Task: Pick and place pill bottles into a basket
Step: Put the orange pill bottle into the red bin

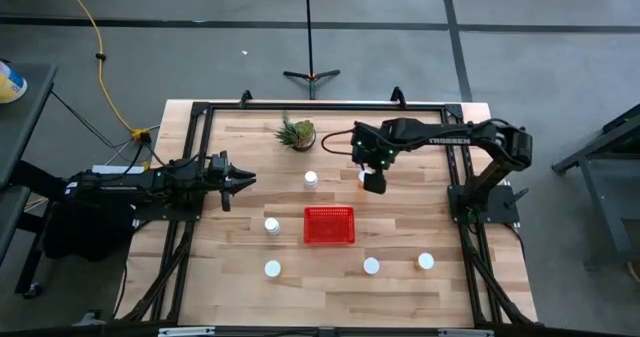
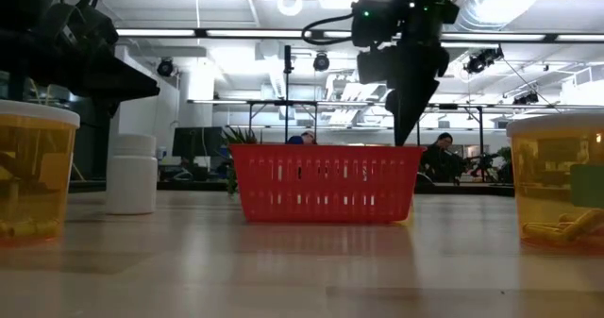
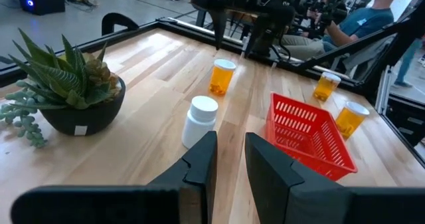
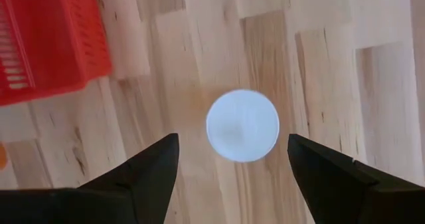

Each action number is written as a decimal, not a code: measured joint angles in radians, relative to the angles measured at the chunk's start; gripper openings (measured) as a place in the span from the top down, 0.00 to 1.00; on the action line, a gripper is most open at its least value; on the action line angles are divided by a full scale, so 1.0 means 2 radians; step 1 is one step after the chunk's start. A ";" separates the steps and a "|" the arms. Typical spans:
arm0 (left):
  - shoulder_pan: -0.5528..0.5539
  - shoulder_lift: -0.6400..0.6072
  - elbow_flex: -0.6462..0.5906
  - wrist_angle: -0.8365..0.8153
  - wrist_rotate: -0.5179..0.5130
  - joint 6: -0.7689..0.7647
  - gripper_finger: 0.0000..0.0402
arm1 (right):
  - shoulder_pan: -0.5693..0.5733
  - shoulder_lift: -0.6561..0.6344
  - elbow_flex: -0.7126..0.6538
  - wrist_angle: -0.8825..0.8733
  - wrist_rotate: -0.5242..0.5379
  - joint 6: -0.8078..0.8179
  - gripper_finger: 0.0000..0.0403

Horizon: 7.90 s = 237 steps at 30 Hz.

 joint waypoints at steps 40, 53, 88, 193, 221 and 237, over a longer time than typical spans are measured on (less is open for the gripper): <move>0.000 0.000 0.000 -0.002 0.017 0.002 0.71 | -0.002 0.000 0.000 0.023 0.044 0.129 0.32; 0.000 0.000 0.000 -0.002 0.017 0.002 0.71 | -0.002 0.000 0.000 0.006 0.026 0.145 0.19; 0.000 0.000 0.000 -0.003 0.017 0.002 0.71 | 0.007 0.078 0.000 0.036 0.010 0.157 0.19; 0.000 0.000 0.000 -0.003 0.017 0.015 0.71 | 0.198 0.077 0.191 -0.076 0.105 0.299 0.51; 0.000 0.000 0.000 0.000 0.017 0.015 0.71 | 0.229 0.158 0.190 -0.045 0.106 0.328 0.51; 0.000 0.000 0.000 0.001 0.017 0.015 0.71 | 0.213 0.178 0.190 -0.041 0.103 0.323 0.50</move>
